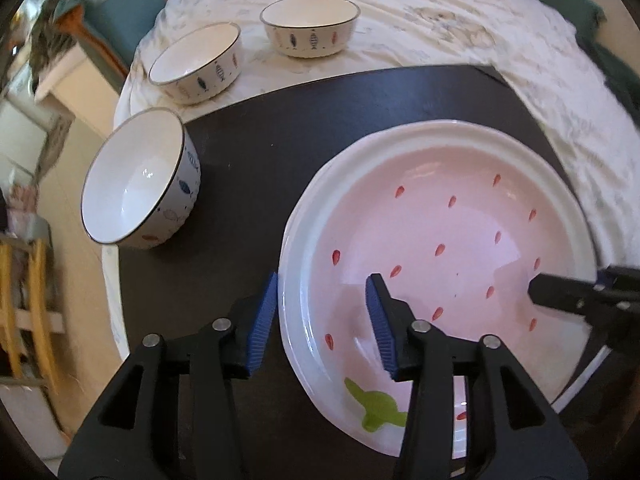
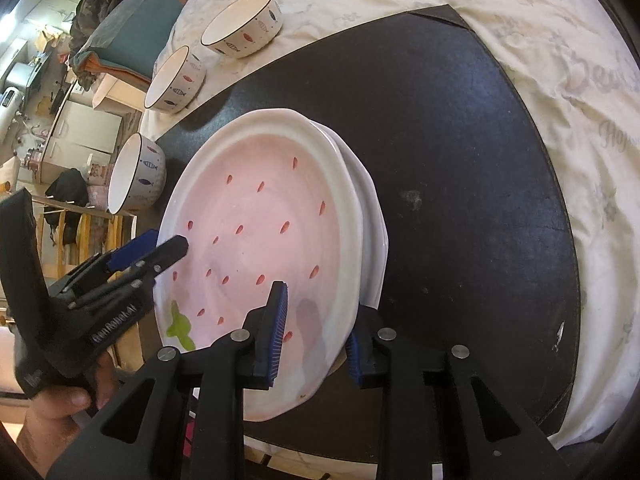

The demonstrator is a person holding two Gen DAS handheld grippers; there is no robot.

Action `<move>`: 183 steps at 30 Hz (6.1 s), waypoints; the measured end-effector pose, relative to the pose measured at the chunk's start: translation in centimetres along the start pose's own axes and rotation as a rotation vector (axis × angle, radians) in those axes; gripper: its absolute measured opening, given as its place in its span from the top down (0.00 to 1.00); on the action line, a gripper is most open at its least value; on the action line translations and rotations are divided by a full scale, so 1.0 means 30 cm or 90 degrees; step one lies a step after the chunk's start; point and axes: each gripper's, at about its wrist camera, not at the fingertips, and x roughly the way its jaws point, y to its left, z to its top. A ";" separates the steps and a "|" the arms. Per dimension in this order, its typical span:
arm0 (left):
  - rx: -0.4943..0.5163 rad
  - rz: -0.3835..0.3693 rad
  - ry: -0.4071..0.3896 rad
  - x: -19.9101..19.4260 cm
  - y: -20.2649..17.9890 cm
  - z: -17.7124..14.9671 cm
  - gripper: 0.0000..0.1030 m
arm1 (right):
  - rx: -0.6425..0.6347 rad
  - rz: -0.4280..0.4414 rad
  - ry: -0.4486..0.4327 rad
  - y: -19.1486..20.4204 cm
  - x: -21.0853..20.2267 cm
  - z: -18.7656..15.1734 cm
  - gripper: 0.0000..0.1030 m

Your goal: Organize plates and bowls

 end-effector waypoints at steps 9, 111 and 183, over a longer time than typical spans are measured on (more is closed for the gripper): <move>-0.112 -0.090 0.076 0.077 0.089 -0.002 0.50 | -0.014 0.009 0.002 0.025 0.006 -0.001 0.54; -0.170 -0.048 -0.005 -0.049 0.206 -0.004 0.41 | -0.009 -0.072 -0.134 -0.003 -0.116 0.037 0.23; -0.325 -0.081 0.089 0.101 0.781 0.165 0.92 | -0.132 -0.055 0.050 0.702 0.407 0.392 0.89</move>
